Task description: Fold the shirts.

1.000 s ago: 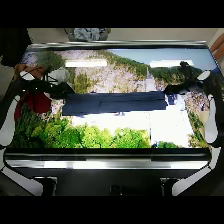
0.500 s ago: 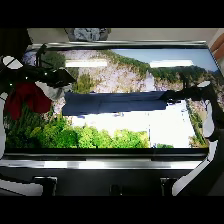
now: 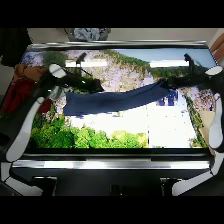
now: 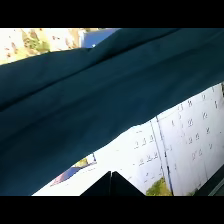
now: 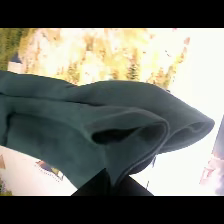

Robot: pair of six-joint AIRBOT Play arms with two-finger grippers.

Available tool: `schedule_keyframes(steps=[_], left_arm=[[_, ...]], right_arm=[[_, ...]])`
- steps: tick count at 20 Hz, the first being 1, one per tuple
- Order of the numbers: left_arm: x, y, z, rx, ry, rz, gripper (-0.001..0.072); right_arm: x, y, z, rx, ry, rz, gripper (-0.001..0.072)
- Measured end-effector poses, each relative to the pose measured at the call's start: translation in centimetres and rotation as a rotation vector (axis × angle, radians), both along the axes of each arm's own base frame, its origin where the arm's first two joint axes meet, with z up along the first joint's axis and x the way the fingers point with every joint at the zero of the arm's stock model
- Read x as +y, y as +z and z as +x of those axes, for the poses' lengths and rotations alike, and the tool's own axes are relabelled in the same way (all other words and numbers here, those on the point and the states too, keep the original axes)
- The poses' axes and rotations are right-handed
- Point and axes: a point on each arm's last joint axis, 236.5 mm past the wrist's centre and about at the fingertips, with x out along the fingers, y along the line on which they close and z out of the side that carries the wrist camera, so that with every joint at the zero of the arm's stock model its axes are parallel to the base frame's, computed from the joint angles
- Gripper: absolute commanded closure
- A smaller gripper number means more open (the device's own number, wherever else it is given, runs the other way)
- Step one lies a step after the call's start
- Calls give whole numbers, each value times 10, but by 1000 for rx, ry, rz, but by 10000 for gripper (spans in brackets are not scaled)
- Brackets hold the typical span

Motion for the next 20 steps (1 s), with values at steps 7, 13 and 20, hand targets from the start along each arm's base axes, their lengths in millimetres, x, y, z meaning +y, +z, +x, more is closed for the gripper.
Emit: schedule_keyframes(steps=[7,13,20], left_arm=[[-106,-68,-25,247,41,-203,675],[-173,-89,-45,422,90,-429,676],[-115,-41,-24,207,-15,-319,677]], right_arm=[[52,137,-74,-196,145,-96,671],[63,179,-109,-241,137,-119,671],[91,159,-86,-220,146,-86,671]])
